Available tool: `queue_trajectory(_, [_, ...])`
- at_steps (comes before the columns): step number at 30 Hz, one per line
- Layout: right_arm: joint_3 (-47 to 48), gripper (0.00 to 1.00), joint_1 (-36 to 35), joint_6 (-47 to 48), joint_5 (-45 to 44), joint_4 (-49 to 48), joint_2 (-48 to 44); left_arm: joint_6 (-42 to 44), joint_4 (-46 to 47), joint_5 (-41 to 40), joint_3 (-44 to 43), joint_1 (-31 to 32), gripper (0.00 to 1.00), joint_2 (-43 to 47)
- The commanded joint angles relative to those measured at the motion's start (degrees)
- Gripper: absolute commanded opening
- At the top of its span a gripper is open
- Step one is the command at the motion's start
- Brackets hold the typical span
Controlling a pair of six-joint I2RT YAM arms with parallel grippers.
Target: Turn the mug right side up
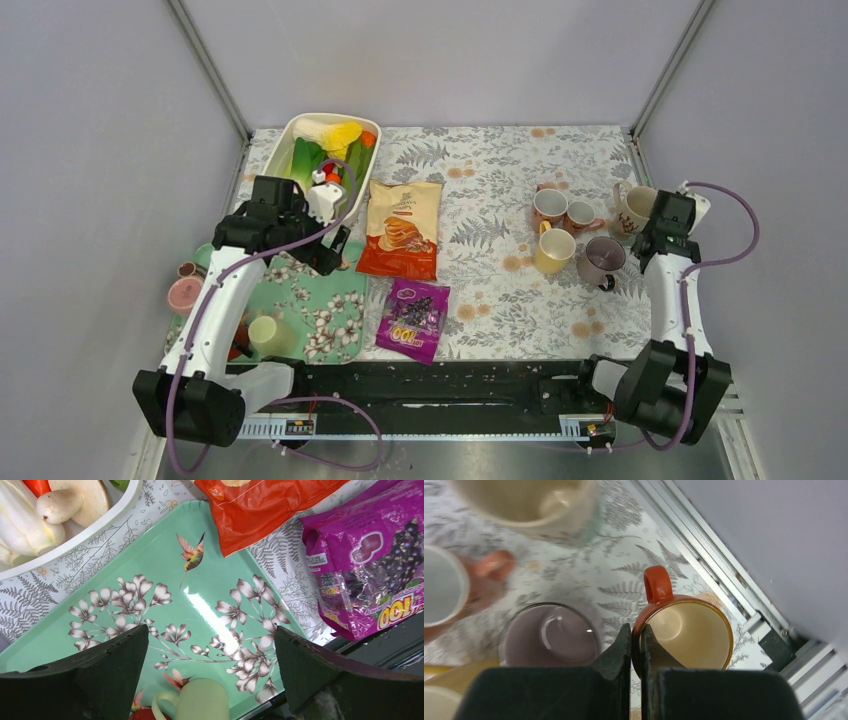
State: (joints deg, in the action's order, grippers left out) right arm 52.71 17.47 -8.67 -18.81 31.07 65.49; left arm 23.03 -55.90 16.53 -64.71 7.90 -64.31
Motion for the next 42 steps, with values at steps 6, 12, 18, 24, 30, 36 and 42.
queue_trajectory(6, [-3.27, 0.00, 10.74, -5.95, 8.18, -9.41, 10.26, 3.68, 2.65, -1.68, 2.79, -1.11, 0.99, 2.54])
queue_trajectory(12, [-2.32, 0.00, 11.50, -5.89, 11.60, -10.17, 16.39, 3.60, 2.78, -1.79, 3.16, -1.56, 0.99, 2.62])
queue_trajectory(18, [-1.38, 0.10, 11.45, -5.64, 13.25, -10.09, 20.24, 4.15, 2.76, -3.84, 4.21, -1.89, 0.99, 2.10])
queue_trajectory(24, [-0.28, 0.44, 11.47, -5.54, 13.70, -7.85, 18.99, 5.71, 0.72, -3.73, 3.78, -1.84, 0.99, 1.12])
queue_trajectory(30, [-1.23, 0.60, 11.48, -5.94, 13.10, -7.44, 9.39, 8.56, -4.33, -2.70, 2.59, -2.19, 0.99, 0.06])
queue_trajectory(36, [-1.16, 0.81, 10.19, -5.43, 13.99, -6.15, 0.36, 13.00, -9.24, -3.69, 1.15, -10.76, 0.99, -0.99])
queue_trajectory(42, [0.29, 0.87, 1.02, -2.38, 17.98, -4.24, -8.30, 24.84, -18.45, 0.87, -2.00, -24.91, 0.99, -1.86])
